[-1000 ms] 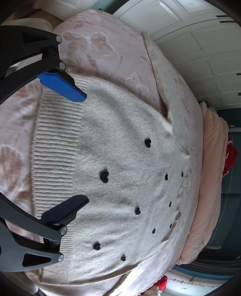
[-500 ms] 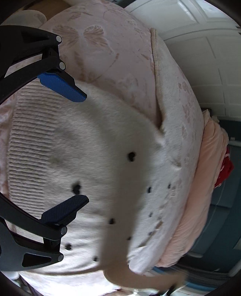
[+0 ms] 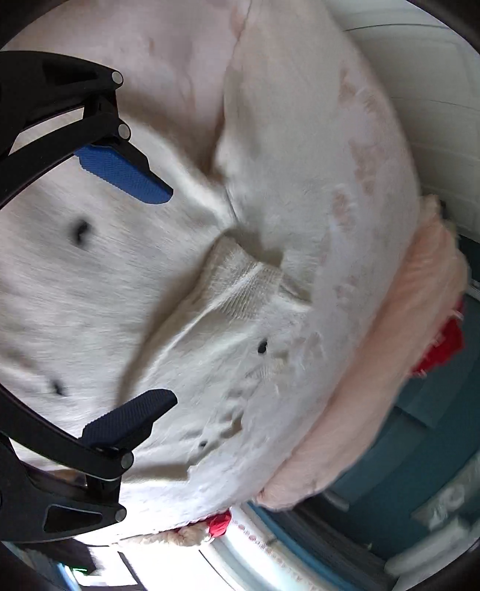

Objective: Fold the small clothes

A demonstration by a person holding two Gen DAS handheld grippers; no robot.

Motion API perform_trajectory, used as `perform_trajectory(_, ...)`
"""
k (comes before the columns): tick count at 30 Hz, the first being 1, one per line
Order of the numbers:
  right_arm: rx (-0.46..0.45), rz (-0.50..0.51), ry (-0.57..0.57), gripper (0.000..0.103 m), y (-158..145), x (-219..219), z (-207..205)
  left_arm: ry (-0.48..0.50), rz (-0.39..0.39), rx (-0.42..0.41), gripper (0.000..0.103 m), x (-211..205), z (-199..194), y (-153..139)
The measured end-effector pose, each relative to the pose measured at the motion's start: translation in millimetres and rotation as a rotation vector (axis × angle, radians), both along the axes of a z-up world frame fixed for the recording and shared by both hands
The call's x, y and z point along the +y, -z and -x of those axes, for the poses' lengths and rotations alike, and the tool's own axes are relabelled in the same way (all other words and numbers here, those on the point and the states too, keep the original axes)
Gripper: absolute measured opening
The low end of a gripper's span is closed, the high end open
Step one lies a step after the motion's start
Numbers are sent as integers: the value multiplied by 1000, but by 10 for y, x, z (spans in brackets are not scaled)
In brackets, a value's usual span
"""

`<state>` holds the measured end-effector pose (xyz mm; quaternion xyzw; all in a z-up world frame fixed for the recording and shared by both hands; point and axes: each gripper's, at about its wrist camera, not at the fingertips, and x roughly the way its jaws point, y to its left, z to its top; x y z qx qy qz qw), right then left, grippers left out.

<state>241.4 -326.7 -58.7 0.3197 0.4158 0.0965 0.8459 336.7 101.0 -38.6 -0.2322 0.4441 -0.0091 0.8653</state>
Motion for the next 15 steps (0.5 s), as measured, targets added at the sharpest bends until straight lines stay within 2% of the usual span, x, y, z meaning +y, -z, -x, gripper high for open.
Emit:
perform_trajectory(3,31,-119,120,57,216,-246,1,-88,56,119,95,-17,-427,409)
perform_trajectory(5,48,-171,186,57,345,-366,-128,-134,55,114,86,-33,-481,500)
perform_trajectory(6,44,-191,202,52,390,-384,-209,-141,40,92,68,-63,-492,483)
perform_trajectory(7,32,-211,216,39,402,-412,-311,-125,13,68,55,-116,-543,451)
perform_trajectory(8,24,-215,226,8,362,-455,-369,-110,-6,63,29,-153,-586,426)
perform_trajectory(9,-13,-229,250,8,279,-516,-402,-94,-11,50,8,-172,-619,380)
perform_trajectory(11,-114,-219,283,8,48,-629,-346,-45,49,-44,8,-152,-624,212)
perform_trajectory(13,-147,-167,292,8,-25,-715,-284,-30,39,-80,9,-144,-591,181)
perform_trajectory(15,-36,-109,271,8,291,-762,-266,3,-8,-24,10,-204,-624,381)
